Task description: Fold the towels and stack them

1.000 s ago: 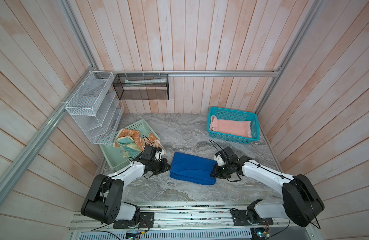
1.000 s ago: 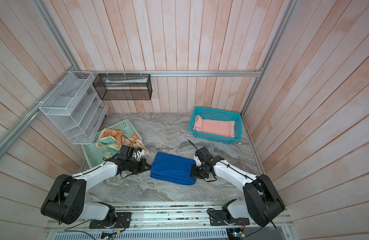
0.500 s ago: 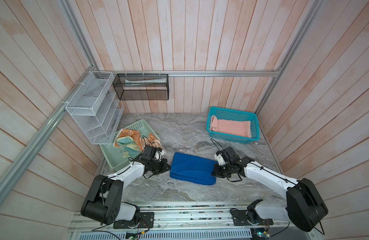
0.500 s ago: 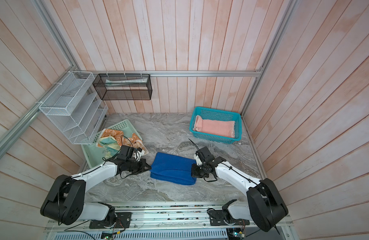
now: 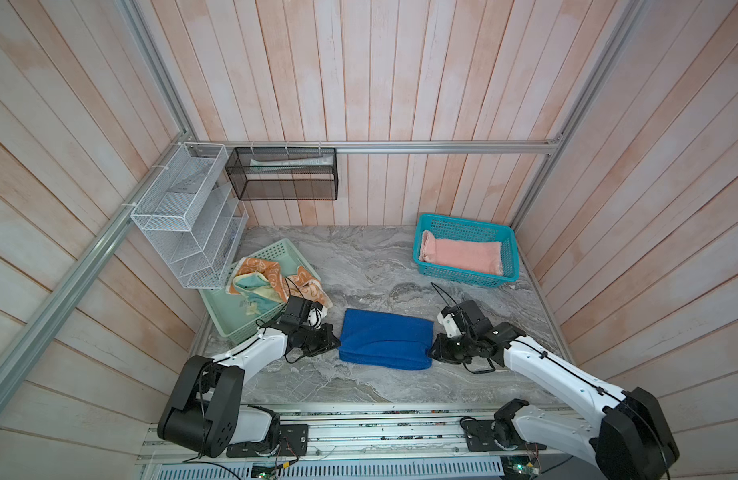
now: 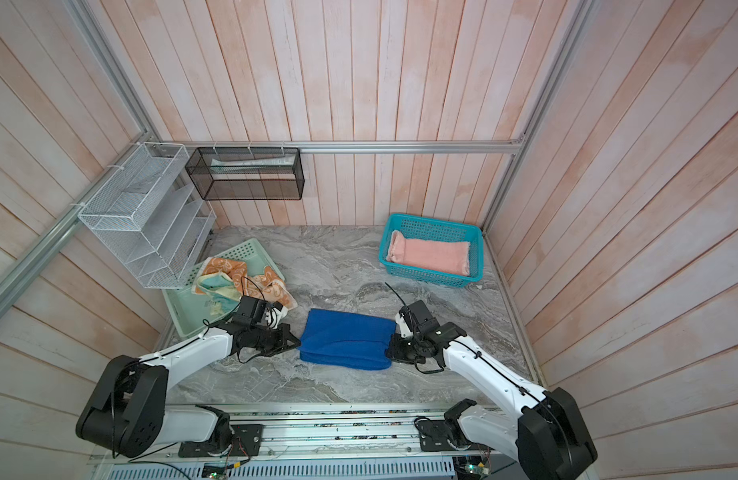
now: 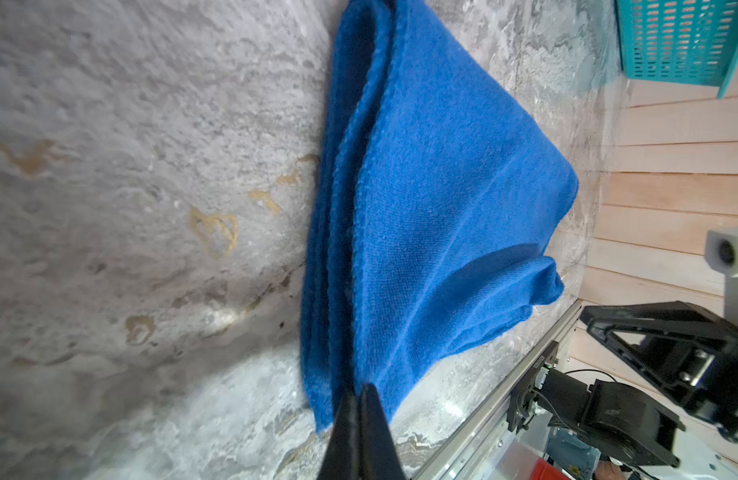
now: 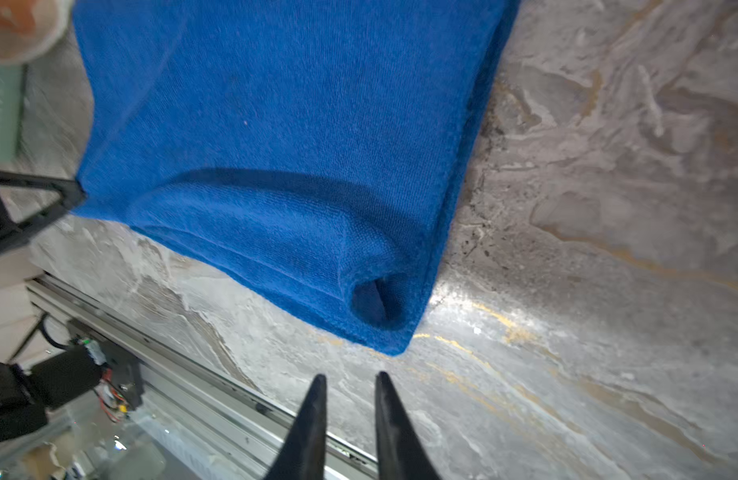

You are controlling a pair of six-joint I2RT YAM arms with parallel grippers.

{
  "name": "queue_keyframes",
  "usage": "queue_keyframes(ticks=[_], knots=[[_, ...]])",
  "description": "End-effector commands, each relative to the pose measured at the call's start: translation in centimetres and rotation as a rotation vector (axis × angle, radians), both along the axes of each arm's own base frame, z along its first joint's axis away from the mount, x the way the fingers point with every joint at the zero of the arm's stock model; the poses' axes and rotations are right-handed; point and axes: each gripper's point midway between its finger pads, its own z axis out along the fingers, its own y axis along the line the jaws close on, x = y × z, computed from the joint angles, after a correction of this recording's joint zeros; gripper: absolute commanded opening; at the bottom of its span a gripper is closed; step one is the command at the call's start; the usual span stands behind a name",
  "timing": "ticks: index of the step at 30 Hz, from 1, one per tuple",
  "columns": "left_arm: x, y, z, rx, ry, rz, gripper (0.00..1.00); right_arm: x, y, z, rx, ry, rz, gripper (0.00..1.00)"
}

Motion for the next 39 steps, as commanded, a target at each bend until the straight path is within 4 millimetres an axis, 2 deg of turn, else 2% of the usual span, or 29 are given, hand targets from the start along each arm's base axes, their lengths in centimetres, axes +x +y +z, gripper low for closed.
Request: queue_keyframes(ticks=[1,6,13,21,24,27,29,34,36,39], knots=[[-0.1,-0.3,0.3,-0.017,-0.003,-0.011,0.0,0.0,0.6,-0.5,0.002,0.012,-0.011,0.32],[0.1,-0.4,0.4,-0.02,-0.004,-0.013,0.0,1.6,1.3,-0.7,0.009,-0.028,-0.033,0.34],[0.3,-0.5,0.5,-0.027,-0.008,-0.014,0.0,2.1,1.7,-2.3,-0.022,0.002,-0.016,0.34],[0.2,-0.6,0.2,-0.032,-0.002,-0.014,0.0,3.2,2.2,-2.4,-0.025,-0.026,-0.012,0.3],[0.2,-0.6,0.1,-0.033,0.0,-0.016,0.0,3.5,2.4,-2.5,-0.028,-0.032,-0.007,0.24],[0.0,-0.6,-0.1,-0.03,0.008,-0.02,0.0,3.5,2.5,-2.1,-0.023,-0.037,0.006,0.09],[-0.2,-0.5,-0.2,-0.024,0.015,-0.02,0.0,3.1,2.3,-1.6,-0.023,-0.04,0.007,0.0],[-0.9,0.0,-0.7,-0.002,0.05,-0.01,0.0,1.4,1.1,-0.1,-0.015,-0.041,-0.001,0.0],[-1.6,0.2,-1.4,0.005,0.082,-0.007,0.0,0.0,0.6,-0.5,-0.008,-0.006,-0.009,0.0],[-2.7,0.5,-2.6,0.017,0.129,0.006,0.0,-2.5,-0.1,-2.1,0.008,0.083,-0.017,0.0]])
